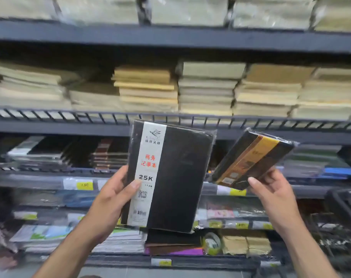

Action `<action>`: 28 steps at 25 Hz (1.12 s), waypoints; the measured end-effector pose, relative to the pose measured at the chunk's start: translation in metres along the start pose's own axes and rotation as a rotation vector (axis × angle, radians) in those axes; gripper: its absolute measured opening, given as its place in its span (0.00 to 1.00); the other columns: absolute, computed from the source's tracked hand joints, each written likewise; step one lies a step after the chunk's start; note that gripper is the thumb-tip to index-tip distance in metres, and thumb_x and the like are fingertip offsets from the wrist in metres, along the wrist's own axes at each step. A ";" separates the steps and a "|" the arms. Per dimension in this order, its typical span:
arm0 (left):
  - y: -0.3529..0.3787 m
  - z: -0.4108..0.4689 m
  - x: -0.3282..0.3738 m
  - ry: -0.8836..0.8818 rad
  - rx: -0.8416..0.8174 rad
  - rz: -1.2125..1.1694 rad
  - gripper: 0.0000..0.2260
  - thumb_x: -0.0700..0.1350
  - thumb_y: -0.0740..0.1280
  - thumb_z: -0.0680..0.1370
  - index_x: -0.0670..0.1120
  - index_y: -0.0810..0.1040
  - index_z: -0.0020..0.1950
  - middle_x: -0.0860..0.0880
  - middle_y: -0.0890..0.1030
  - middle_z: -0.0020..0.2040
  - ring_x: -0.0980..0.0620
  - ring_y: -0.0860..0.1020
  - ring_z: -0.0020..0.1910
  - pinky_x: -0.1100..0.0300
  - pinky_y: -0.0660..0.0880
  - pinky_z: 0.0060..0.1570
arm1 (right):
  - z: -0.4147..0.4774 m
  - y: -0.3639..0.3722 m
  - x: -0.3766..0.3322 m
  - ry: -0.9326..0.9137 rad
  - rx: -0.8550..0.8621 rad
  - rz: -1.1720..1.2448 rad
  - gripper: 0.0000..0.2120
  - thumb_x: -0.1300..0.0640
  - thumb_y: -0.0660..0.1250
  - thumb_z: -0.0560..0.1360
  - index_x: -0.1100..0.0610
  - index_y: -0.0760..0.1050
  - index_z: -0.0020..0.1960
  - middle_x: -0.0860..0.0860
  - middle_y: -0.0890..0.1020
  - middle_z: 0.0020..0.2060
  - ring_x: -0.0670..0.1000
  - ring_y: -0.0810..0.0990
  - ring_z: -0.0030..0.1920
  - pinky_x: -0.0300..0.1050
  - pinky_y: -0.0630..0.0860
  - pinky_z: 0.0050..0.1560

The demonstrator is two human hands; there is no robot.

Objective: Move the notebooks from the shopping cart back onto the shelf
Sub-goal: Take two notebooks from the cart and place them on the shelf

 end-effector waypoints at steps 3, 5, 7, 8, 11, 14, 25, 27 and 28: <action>0.003 -0.008 -0.048 -0.017 0.021 -0.046 0.15 0.48 0.69 0.78 0.54 0.80 0.65 0.47 0.83 0.63 0.47 0.82 0.61 0.49 0.79 0.59 | -0.006 0.008 0.044 -0.040 -0.037 0.004 0.14 0.65 0.70 0.78 0.50 0.78 0.59 0.52 0.85 0.55 0.50 0.84 0.54 0.47 0.81 0.57; 0.010 -0.011 -0.063 -0.033 0.060 -0.049 0.15 0.46 0.64 0.79 0.51 0.79 0.65 0.46 0.85 0.60 0.48 0.84 0.56 0.53 0.82 0.51 | -0.010 0.009 0.063 -0.046 -0.042 0.019 0.15 0.64 0.70 0.78 0.50 0.78 0.61 0.51 0.85 0.56 0.52 0.83 0.57 0.51 0.80 0.59; 0.012 -0.011 -0.073 -0.052 0.116 -0.051 0.13 0.46 0.62 0.81 0.50 0.78 0.65 0.46 0.86 0.57 0.49 0.85 0.51 0.55 0.83 0.44 | -0.012 0.009 0.074 -0.040 -0.058 0.041 0.15 0.64 0.69 0.78 0.50 0.78 0.61 0.50 0.85 0.56 0.54 0.83 0.59 0.53 0.80 0.60; 0.013 -0.011 -0.075 -0.069 0.156 -0.043 0.13 0.48 0.63 0.82 0.50 0.78 0.65 0.46 0.86 0.57 0.50 0.85 0.50 0.53 0.82 0.45 | -0.013 0.008 0.077 -0.031 -0.066 0.050 0.15 0.64 0.69 0.78 0.50 0.78 0.61 0.50 0.86 0.56 0.54 0.83 0.59 0.53 0.81 0.60; 0.014 -0.004 -0.079 -0.132 0.288 -0.037 0.10 0.50 0.63 0.83 0.51 0.79 0.62 0.50 0.87 0.55 0.50 0.85 0.51 0.51 0.80 0.50 | -0.015 0.006 0.081 -0.003 -0.091 0.050 0.15 0.64 0.69 0.78 0.48 0.79 0.59 0.49 0.86 0.55 0.55 0.83 0.59 0.55 0.80 0.60; 0.019 0.011 -0.067 -0.167 0.277 -0.023 0.09 0.47 0.61 0.85 0.48 0.81 0.54 0.50 0.87 0.43 0.54 0.85 0.37 0.60 0.78 0.33 | -0.013 0.005 0.077 0.013 -0.094 0.051 0.15 0.64 0.69 0.79 0.47 0.78 0.59 0.49 0.86 0.55 0.54 0.84 0.58 0.59 0.78 0.62; 0.027 0.118 -0.027 -0.242 0.288 0.182 0.08 0.40 0.60 0.83 0.38 0.77 0.54 0.43 0.82 0.36 0.48 0.82 0.25 0.59 0.76 0.24 | -0.013 -0.008 0.070 0.060 -0.101 0.086 0.15 0.63 0.67 0.80 0.51 0.78 0.63 0.50 0.86 0.55 0.54 0.84 0.58 0.65 0.76 0.65; 0.029 0.133 -0.027 -0.258 0.306 0.214 0.08 0.40 0.60 0.84 0.39 0.76 0.50 0.44 0.81 0.33 0.49 0.81 0.22 0.59 0.74 0.19 | -0.015 -0.009 0.066 0.056 -0.103 0.074 0.15 0.63 0.67 0.80 0.51 0.78 0.64 0.49 0.86 0.55 0.53 0.84 0.58 0.64 0.76 0.65; 0.030 0.140 -0.029 -0.273 0.307 0.225 0.09 0.40 0.59 0.84 0.39 0.76 0.49 0.44 0.81 0.33 0.48 0.81 0.23 0.58 0.74 0.20 | -0.015 -0.010 0.064 0.053 -0.105 0.070 0.15 0.63 0.67 0.80 0.52 0.78 0.64 0.49 0.86 0.55 0.52 0.84 0.58 0.63 0.76 0.65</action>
Point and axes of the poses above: each hand's wrist, its own z-axis towards the middle knuckle, its own y-axis out of the palm, x = y × z, the point moved 2 cm from there along z, towards the middle knuckle
